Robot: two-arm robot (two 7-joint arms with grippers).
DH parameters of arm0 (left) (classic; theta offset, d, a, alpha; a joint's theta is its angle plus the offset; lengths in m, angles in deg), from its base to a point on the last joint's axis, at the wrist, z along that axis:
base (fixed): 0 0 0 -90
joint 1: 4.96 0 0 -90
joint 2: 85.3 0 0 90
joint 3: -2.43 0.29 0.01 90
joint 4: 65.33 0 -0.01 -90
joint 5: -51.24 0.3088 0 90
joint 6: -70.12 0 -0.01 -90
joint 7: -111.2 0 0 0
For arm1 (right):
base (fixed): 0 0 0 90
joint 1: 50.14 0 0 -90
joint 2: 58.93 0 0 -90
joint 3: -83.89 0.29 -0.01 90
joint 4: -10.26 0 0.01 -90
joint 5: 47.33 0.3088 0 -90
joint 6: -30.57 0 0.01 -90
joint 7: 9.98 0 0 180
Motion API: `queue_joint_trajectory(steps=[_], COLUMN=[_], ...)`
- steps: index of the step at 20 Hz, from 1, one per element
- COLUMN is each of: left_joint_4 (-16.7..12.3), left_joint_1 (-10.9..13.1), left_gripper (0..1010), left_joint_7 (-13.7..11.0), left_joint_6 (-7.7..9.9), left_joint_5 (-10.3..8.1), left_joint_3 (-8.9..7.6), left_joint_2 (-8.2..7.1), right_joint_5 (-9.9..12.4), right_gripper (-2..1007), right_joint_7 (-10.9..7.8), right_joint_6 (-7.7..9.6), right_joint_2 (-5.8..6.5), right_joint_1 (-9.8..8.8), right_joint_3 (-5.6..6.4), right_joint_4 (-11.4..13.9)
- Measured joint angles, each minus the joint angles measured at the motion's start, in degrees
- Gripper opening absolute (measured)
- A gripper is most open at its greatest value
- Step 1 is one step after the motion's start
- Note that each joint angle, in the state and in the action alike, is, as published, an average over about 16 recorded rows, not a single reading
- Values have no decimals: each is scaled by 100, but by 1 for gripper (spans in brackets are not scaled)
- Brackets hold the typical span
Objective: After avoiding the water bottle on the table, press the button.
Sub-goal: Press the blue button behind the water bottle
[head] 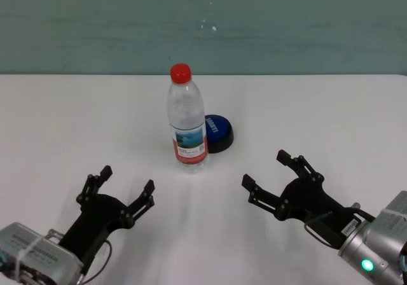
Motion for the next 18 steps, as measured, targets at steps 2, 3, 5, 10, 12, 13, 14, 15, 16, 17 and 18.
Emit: queue_joint_trajectory(steps=[2, 3, 5, 10, 12, 13, 14, 15, 16, 17, 18], left_joint_4=[0, 0, 0, 0, 0, 0, 0, 0, 0, 0, 0], left_joint_1=[0, 0, 0, 0, 0, 0, 0, 0, 0, 0, 0], left_gripper=[1000, 1000, 1000, 1000, 1000, 1000, 1000, 1000, 1000, 1000, 1000], left_joint_7=[0, 0, 0, 0, 0, 0, 0, 0, 0, 0, 0], left_joint_6=[0, 0, 0, 0, 0, 0, 0, 0, 0, 0, 0], left_joint_5=[0, 0, 0, 0, 0, 0, 0, 0, 0, 0, 0], left_joint_3=[0, 0, 0, 0, 0, 0, 0, 0, 0, 0, 0], left_joint_2=[0, 0, 0, 0, 0, 0, 0, 0, 0, 0, 0], right_joint_5=[69, 97, 134, 125, 88, 67, 44, 21, -3, -27, -49], right_gripper=[1004, 1004, 1004, 1004, 1004, 1004, 1004, 1004, 1004, 1004, 1004], right_joint_7=[-68, -96, -142, -217, -235, -241, -244, -243, -242, -238, -235], right_joint_6=[10, 13, 9, -53, -89, -107, -125, -142, -160, -177, -194], right_joint_2=[86, 126, 203, 386, 455, 487, 515, 540, 562, 581, 600], right_joint_1=[20, 31, 52, 73, 69, 67, 66, 64, 61, 58, 55], right_joint_3=[-7, -13, -28, -72, -86, -90, -91, -90, -87, -82, -73], right_joint_4=[-22, -35, -60, -84, -72, -69, -67, -65, -65, -66, -66])
